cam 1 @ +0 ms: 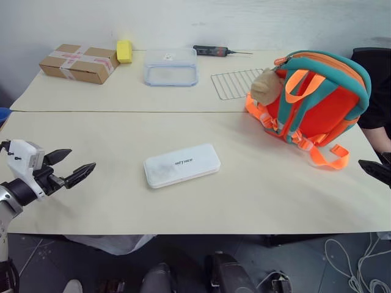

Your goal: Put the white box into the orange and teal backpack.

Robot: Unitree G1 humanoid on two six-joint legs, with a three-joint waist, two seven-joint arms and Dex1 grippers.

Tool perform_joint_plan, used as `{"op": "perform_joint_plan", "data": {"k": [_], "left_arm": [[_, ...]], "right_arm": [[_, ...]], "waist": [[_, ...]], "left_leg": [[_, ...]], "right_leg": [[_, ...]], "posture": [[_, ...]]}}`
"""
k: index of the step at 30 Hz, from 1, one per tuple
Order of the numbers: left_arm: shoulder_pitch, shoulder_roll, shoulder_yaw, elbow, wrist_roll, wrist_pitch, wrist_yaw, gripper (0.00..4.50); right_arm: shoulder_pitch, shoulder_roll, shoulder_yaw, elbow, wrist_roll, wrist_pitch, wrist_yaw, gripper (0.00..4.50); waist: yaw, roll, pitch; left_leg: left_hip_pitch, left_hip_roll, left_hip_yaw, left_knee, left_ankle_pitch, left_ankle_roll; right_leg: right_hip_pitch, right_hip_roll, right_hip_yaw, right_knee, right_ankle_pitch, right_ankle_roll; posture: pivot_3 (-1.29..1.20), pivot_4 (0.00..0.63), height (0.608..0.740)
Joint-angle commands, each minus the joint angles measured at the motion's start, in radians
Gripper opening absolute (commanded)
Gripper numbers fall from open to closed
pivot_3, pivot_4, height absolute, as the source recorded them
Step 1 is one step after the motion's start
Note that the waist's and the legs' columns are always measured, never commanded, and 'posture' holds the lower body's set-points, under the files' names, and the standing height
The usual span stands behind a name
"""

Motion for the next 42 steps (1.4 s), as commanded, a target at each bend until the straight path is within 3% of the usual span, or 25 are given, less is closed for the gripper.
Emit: {"op": "perform_joint_plan", "data": {"k": [1,3,5,10,16,18,26,32,37,42], "left_arm": [[-0.028,0.039,-0.015,-0.003,0.018,-0.021,-0.003,4.5],[-0.022,0.053,-0.053,-0.004,0.05,-0.049,-0.021,4.5],[-0.001,0.078,-0.104,-0.004,0.104,-0.103,-0.049,3.9],[-0.032,0.106,-0.251,-0.018,0.169,-0.14,-0.103,2.33],[-0.136,0.053,-0.431,0.026,0.223,-0.145,-0.124,0.43],[-0.161,0.043,-0.461,0.04,0.235,-0.137,-0.124,0.02],[-0.28,-0.033,-0.523,0.065,0.219,-0.044,-0.103,0.02],[-0.31,-0.06,-0.584,0.081,0.263,-0.07,-0.115,0.02],[-0.362,-0.1,-0.607,0.118,0.277,-0.073,-0.1,0.02],[-0.446,-0.136,-0.619,0.211,0.306,-0.1,-0.086,0.02]], "right_arm": [[0.003,-0.009,-0.004,-0.069,0.012,0.002,0.006,4.35],[-0.003,-0.012,0.017,-0.097,0.001,-0.013,0.009,4.35],[-0.021,-0.013,0.048,-0.122,-0.006,-0.022,0.008,3.8],[-0.086,-0.023,0.238,-0.277,-0.018,-0.029,0.052,2.03],[-0.277,0.104,0.454,-0.313,-0.039,-0.029,-0.009,0.0],[-0.323,0.145,0.507,-0.307,-0.053,-0.029,-0.019,0.0],[-0.507,0.384,0.742,-0.171,-0.221,-0.013,-0.198,0.0],[-0.585,0.555,0.794,-0.068,-0.288,0.046,-0.342,0.0],[-0.569,0.603,0.824,-0.075,-0.315,0.053,-0.353,0.0],[-0.515,0.568,0.793,-0.175,-0.297,0.104,-0.342,0.0]], "waist": [[0.0,0.0,0.0],[-0.001,0.0,0.0],[-0.003,0.0,0.0],[-0.003,0.0,0.0],[0.0,0.0,0.0],[0.0,0.0,0.0],[-0.003,0.0,0.0],[-0.005,0.0,0.0],[-0.002,0.0,0.0],[0.001,0.0,0.0]], "left_leg": [[0.0,0.0,0.0,0.0,0.0,0.0],[0.0,0.0,0.0,0.0,0.0,0.0],[0.0,0.0,0.0,0.0,0.0,0.0],[0.001,0.0,0.0,0.0,0.0,0.0],[0.0,0.0,0.0,0.001,0.0,0.0],[-0.001,0.0,0.0,0.001,0.0,0.0],[-0.003,0.0,0.0,0.004,0.0,0.0],[-0.003,0.0,0.001,0.004,0.0,0.0],[-0.004,0.0,0.001,0.006,0.0,0.0],[-0.005,0.0,-0.001,0.009,0.0,0.0]], "right_leg": [[0.0,0.0,0.0,0.0,0.0,0.0],[0.0,0.0,0.0,0.0,0.0,0.0],[0.0,0.0,0.0,0.0,0.0,0.0],[0.0,0.0,0.0,0.001,0.0,0.0],[0.0,0.0,0.0,0.001,0.0,0.0],[-0.001,0.0,0.0,0.001,0.0,0.0],[-0.004,0.0,0.0,0.005,0.0,0.0],[-0.005,0.0,0.0,0.005,0.0,0.0],[-0.005,-0.001,-0.001,0.006,0.0,0.0],[-0.005,-0.001,-0.002,0.007,0.0,0.0]], "posture": [[0.0,0.15,0.74],[0.0,0.15,0.74],[0.0,0.15,0.74],[0.0,0.15,0.74],[0.0,0.15,0.74],[0.0,0.15,0.74],[0.0,0.15,0.74],[0.0,0.15,0.74],[0.0,0.15,0.74],[0.0,0.15,0.74]]}}
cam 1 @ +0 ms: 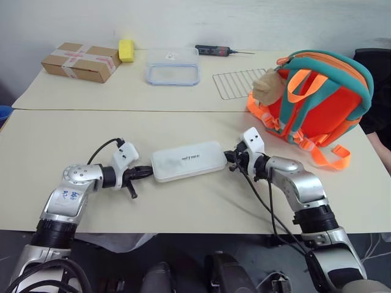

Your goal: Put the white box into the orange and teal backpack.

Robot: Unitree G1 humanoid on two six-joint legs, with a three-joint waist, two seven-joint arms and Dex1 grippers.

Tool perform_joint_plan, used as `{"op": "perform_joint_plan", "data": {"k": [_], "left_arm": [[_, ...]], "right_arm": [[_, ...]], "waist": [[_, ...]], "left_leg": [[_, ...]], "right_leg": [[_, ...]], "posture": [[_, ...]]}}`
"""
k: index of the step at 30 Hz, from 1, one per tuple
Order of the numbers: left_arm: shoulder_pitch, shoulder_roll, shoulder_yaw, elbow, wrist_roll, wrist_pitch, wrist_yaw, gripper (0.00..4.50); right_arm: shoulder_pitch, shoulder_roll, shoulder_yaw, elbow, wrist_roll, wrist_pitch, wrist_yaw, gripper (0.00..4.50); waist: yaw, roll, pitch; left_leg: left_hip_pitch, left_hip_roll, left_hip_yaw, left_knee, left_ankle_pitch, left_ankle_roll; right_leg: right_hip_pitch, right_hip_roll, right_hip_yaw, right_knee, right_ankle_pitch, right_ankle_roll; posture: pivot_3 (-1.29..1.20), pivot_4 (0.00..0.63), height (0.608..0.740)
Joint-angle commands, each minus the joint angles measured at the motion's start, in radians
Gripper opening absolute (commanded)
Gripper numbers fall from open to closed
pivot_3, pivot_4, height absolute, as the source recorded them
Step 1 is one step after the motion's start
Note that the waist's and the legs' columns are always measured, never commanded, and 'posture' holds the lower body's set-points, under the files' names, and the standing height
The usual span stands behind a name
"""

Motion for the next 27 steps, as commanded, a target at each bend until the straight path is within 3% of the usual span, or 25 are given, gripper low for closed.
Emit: {"op": "perform_joint_plan", "data": {"k": [1,7,10,14,19,21,27], "left_arm": [[-0.07,-0.015,0.004,0.071,0.028,-0.044,0.026,0.02],[-0.121,0.015,0.04,0.193,0.014,-0.019,-0.001,0.02],[-0.141,0.033,0.085,0.224,-0.058,0.12,-0.037,0.92],[-0.202,0.045,0.151,0.226,-0.26,0.571,-0.118,2.16],[-0.284,0.051,0.206,0.264,-0.333,0.778,-0.076,3.71],[-0.315,0.057,0.168,0.304,-0.317,0.853,-0.062,4.32],[-0.411,0.014,0.081,0.489,-0.263,0.916,-0.034,4.46]], "right_arm": [[0.031,-0.034,-0.036,-0.107,0.021,0.036,0.008,0.0],[0.057,-0.04,-0.084,-0.123,0.019,0.061,-0.029,0.0],[0.063,-0.035,-0.076,-0.116,0.01,0.053,-0.029,0.0],[0.056,-0.025,-0.077,-0.108,0.006,0.049,-0.037,0.0],[0.053,-0.018,-0.07,-0.103,-0.001,0.037,-0.039,0.0],[0.05,-0.015,-0.066,-0.099,-0.007,0.029,-0.037,0.0],[0.043,-0.01,-0.059,-0.087,-0.017,0.008,-0.034,0.0]], "waist": [[-0.001,0.0,0.0],[-0.009,0.0,0.0],[-0.012,0.0,0.0],[-0.012,0.0,0.0],[-0.01,0.0,0.0],[-0.007,0.0,0.0],[-0.004,0.0,0.0]], "left_leg": [[0.0,0.0,0.0,0.0,0.0,0.0],[-0.001,0.0,0.0,0.001,0.0,0.0],[0.0,0.001,0.0,0.001,0.0,0.0],[-0.001,0.001,-0.001,0.002,0.0,0.0],[-0.003,0.001,-0.003,0.004,0.0,0.0],[-0.003,0.0,-0.003,0.005,0.0,0.0],[-0.003,0.0,-0.004,0.006,0.0,0.0]], "right_leg": [[0.0,0.0,0.0,0.0,0.0,0.0],[0.0,0.0,0.0,0.001,0.0,0.0],[-0.001,0.001,-0.001,0.001,0.0,0.0],[-0.001,0.001,-0.001,0.002,0.0,0.0],[-0.001,0.0,-0.003,0.002,0.0,0.0],[-0.001,0.0,-0.003,0.002,0.0,0.0],[-0.001,0.0,-0.004,0.002,0.0,0.0]], "posture": [[0.0,0.15,0.74],[0.0,0.15,0.74],[0.0,0.15,0.74],[0.0,0.15,0.74],[0.0,0.15,0.74],[0.0,0.15,0.74],[0.0,0.15,0.74]]}}
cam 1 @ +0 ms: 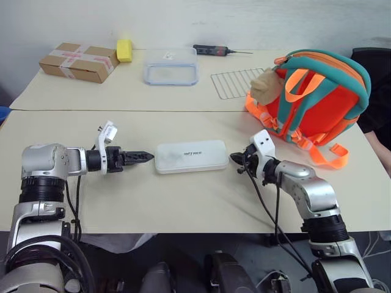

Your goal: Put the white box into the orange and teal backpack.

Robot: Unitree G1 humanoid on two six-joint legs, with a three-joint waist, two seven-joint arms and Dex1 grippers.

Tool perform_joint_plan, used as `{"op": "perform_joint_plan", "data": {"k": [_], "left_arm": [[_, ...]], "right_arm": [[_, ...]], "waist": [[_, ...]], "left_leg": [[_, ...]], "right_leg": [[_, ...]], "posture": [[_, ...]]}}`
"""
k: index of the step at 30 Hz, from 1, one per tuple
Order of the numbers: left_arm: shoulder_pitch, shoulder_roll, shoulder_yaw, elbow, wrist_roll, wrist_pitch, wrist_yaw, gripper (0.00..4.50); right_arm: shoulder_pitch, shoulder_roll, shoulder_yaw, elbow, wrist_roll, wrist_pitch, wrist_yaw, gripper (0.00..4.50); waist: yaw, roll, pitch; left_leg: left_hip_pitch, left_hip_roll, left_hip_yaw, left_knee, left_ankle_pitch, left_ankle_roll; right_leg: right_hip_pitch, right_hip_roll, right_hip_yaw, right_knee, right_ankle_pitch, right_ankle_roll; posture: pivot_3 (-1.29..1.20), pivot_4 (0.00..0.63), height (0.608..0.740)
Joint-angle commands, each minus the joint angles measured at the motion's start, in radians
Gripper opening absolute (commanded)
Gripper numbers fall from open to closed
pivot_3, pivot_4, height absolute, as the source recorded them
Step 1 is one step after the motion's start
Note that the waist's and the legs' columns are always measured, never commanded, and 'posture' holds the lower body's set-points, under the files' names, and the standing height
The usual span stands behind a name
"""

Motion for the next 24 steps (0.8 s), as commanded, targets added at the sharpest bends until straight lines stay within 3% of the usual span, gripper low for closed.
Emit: {"op": "perform_joint_plan", "data": {"k": [1,13,16,24], "left_arm": [[-0.036,-0.033,-0.066,0.08,0.036,0.012,0.011,4.46],[-0.173,-0.206,-0.153,0.168,0.02,0.092,-0.041,4.46],[-0.204,-0.224,-0.121,0.204,0.014,0.094,-0.042,3.85],[-0.247,-0.24,-0.071,0.198,-0.048,0.126,-0.106,1.5]], "right_arm": [[-0.015,0.005,0.0,-0.016,-0.004,-0.034,-0.001,0.0],[-0.003,0.017,-0.002,-0.02,-0.015,-0.043,-0.008,0.0],[0.006,0.018,-0.005,-0.021,-0.018,-0.046,-0.01,0.0],[0.042,0.021,-0.016,-0.054,-0.011,-0.048,-0.014,0.0]], "waist": [[0.002,0.0,0.0],[0.028,0.001,0.0],[0.027,0.001,0.0],[0.016,0.0,0.0]], "left_leg": [[0.0,0.0,0.0,0.0,0.0,0.0],[0.0,-0.002,-0.001,0.003,0.0,0.001],[0.0,-0.002,-0.001,0.003,0.0,0.001],[-0.006,-0.001,-0.003,0.005,0.0,0.0]], "right_leg": [[0.0,0.0,0.0,0.0,0.0,0.0],[0.002,-0.002,0.0,0.001,0.0,0.0],[0.002,-0.002,0.0,0.001,0.0,0.0],[-0.004,-0.001,-0.002,0.002,0.0,0.0]], "posture": [[0.0,0.15,0.74],[0.0,0.15,0.74],[0.0,0.15,0.74],[0.0,0.15,0.74]]}}
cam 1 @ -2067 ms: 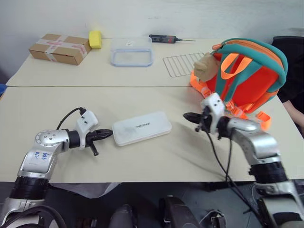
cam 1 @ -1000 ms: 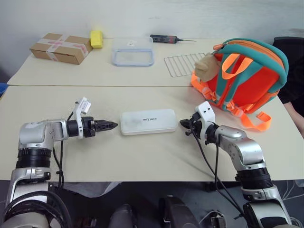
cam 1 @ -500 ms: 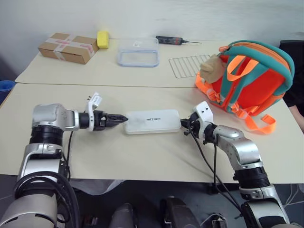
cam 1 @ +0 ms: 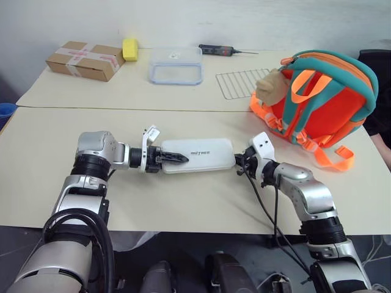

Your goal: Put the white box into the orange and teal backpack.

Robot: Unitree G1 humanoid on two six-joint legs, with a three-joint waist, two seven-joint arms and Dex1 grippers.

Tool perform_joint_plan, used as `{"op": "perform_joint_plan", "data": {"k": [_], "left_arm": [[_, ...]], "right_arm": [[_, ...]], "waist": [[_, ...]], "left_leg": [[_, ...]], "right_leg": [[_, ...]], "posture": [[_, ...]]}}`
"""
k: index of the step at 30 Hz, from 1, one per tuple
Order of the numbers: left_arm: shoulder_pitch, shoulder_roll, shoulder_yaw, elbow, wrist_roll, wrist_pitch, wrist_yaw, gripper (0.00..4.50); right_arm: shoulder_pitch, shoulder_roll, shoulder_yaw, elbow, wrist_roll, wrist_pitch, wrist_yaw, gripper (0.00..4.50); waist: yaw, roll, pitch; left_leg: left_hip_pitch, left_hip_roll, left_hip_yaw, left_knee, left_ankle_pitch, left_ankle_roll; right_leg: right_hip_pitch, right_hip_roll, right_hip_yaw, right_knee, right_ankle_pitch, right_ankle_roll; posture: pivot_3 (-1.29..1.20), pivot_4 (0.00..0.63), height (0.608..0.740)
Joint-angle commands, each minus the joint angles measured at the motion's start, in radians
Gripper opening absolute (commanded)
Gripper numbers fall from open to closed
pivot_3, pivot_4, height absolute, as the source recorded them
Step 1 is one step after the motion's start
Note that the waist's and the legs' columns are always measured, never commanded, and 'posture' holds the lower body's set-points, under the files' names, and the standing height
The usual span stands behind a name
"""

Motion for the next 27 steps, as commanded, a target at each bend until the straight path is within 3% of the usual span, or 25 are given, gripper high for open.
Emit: {"op": "perform_joint_plan", "data": {"k": [1,5,8,13,18,20,27], "left_arm": [[-0.014,-0.004,0.027,-0.039,-0.05,0.026,-0.033,1.34],[-0.001,0.016,0.084,-0.119,-0.105,0.081,-0.037,1.33],[0.017,0.034,0.152,-0.212,-0.154,0.136,-0.014,1.33],[0.012,0.013,0.397,-0.337,-0.197,0.195,0.135,1.33],[0.017,-0.03,0.565,-0.446,-0.198,0.195,0.29,1.33],[0.014,-0.033,0.609,-0.536,-0.242,0.196,0.314,1.33],[-0.011,-0.034,0.698,-0.621,-0.29,0.115,0.374,1.33]], "right_arm": [[0.017,0.005,-0.009,-0.064,0.018,-0.007,-0.002,0.0],[0.061,-0.024,-0.062,-0.158,0.05,0.03,0.002,0.0],[0.123,-0.065,-0.169,-0.264,0.133,0.116,0.013,0.58],[0.263,-0.228,-0.485,-0.459,0.366,0.297,0.094,2.2],[0.23,-0.292,-0.72,-0.403,0.489,0.416,0.024,3.81],[0.125,-0.263,-0.722,-0.31,0.501,0.429,-0.051,4.48],[-0.078,-0.169,-0.526,-0.126,0.419,0.32,-0.138,4.5]], "waist": [[-0.003,0.0,0.0],[-0.012,0.0,0.0],[-0.011,0.0,0.0],[-0.004,0.0,0.0],[-0.007,0.0,0.0],[-0.012,0.0,0.0],[-0.014,0.0,0.0]], "left_leg": [[0.0,0.0,0.0,0.0,0.0,0.0],[-0.002,0.0,-0.001,0.0,0.0,0.0],[-0.006,0.0,-0.001,0.0,0.0,0.0],[-0.005,0.0,-0.001,0.0,0.0,0.0],[-0.002,0.0,-0.002,-0.001,0.0,-0.001],[-0.002,0.0,-0.002,-0.001,0.0,-0.001],[-0.003,0.0,-0.003,-0.003,0.002,-0.003]], "right_leg": [[0.0,0.0,0.0,0.0,0.0,0.0],[-0.002,0.0,0.0,0.0,0.0,0.0],[-0.006,0.0,0.0,0.002,0.0,0.0],[-0.006,0.0,0.0,0.002,0.0,0.0],[-0.002,0.001,0.0,0.002,0.0,0.0],[-0.002,0.001,0.0,0.001,0.0,0.0],[-0.005,0.002,0.002,0.002,0.0,0.0]], "posture": [[0.0,0.15,0.74],[0.0,0.15,0.74],[0.0,0.15,0.74],[0.0,0.15,0.74],[0.0,0.15,0.74],[0.0,0.15,0.74],[0.0,0.15,0.74]]}}
